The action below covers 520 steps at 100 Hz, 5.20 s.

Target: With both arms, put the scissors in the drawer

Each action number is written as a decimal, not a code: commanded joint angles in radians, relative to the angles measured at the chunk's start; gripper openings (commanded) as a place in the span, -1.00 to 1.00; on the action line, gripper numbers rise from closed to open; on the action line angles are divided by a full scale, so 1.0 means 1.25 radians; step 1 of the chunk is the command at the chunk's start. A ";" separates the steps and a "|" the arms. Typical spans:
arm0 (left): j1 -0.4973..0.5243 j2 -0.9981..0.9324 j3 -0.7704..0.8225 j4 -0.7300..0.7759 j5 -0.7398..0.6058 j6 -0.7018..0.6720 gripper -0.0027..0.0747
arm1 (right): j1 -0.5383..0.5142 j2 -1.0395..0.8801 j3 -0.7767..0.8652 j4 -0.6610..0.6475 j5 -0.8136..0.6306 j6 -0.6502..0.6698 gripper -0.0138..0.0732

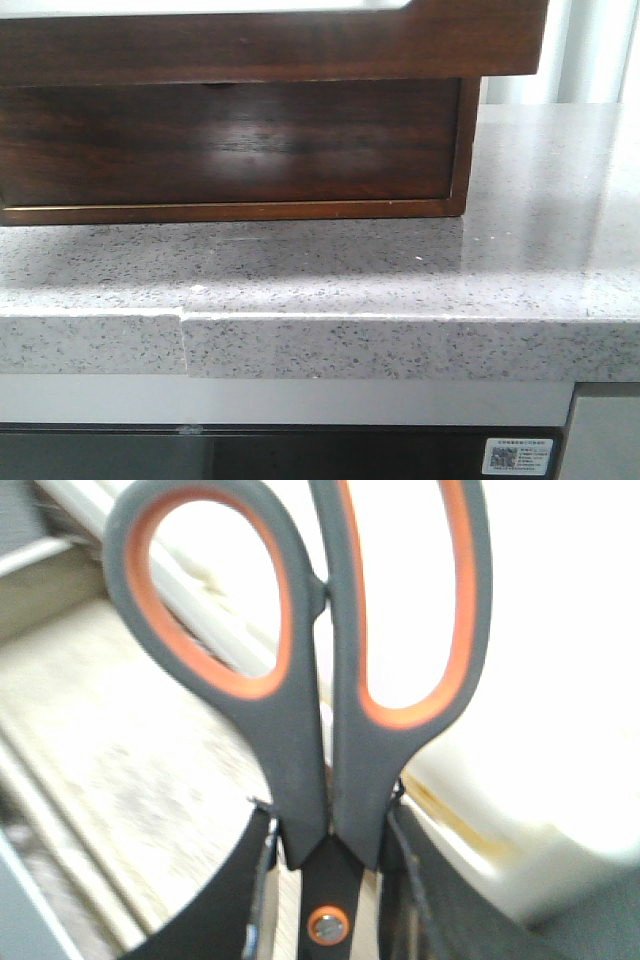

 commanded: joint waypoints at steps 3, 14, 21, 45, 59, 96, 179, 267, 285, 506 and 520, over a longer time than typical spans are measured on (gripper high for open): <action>-0.006 0.004 -0.022 -0.039 -0.036 -0.013 -0.28 | 0.082 -0.007 -0.022 0.012 -0.118 -0.101 -0.86; -0.006 0.004 -0.022 -0.039 -0.036 -0.013 -0.28 | 0.137 0.019 -0.022 0.012 -0.155 -0.182 -0.86; -0.006 0.004 -0.022 -0.039 -0.036 -0.013 -0.28 | 0.159 0.040 -0.022 0.012 -0.162 -0.211 -0.86; -0.006 0.004 -0.022 -0.039 -0.036 -0.013 -0.28 | 0.172 0.123 -0.022 0.007 -0.142 -0.214 -0.86; -0.006 0.004 -0.022 -0.039 -0.036 -0.013 -0.28 | 0.172 0.157 -0.022 0.001 -0.122 -0.214 -0.86; -0.006 0.004 -0.022 -0.039 -0.036 -0.013 -0.28 | 0.172 0.186 -0.022 -0.002 -0.106 -0.214 -0.78; -0.006 -0.152 -0.022 -0.039 0.197 -0.030 -0.56 | 0.172 0.076 -0.022 -0.002 -0.083 -0.131 -0.51; -0.006 -0.427 0.154 -0.172 0.576 -0.191 -0.98 | 0.172 -0.515 0.646 0.111 -0.537 -0.085 -0.84; -0.006 -0.427 0.198 -0.172 0.574 -0.191 -0.98 | 0.172 -0.717 0.843 0.112 -0.581 -0.085 -0.84; 0.431 -0.432 0.315 -0.563 0.832 -0.052 -0.98 | 0.172 -1.014 1.207 0.123 -0.561 -0.085 -0.85; 0.431 -0.432 0.315 -0.563 0.832 -0.052 -0.98 | 0.172 -1.014 1.207 0.123 -0.561 -0.085 -0.85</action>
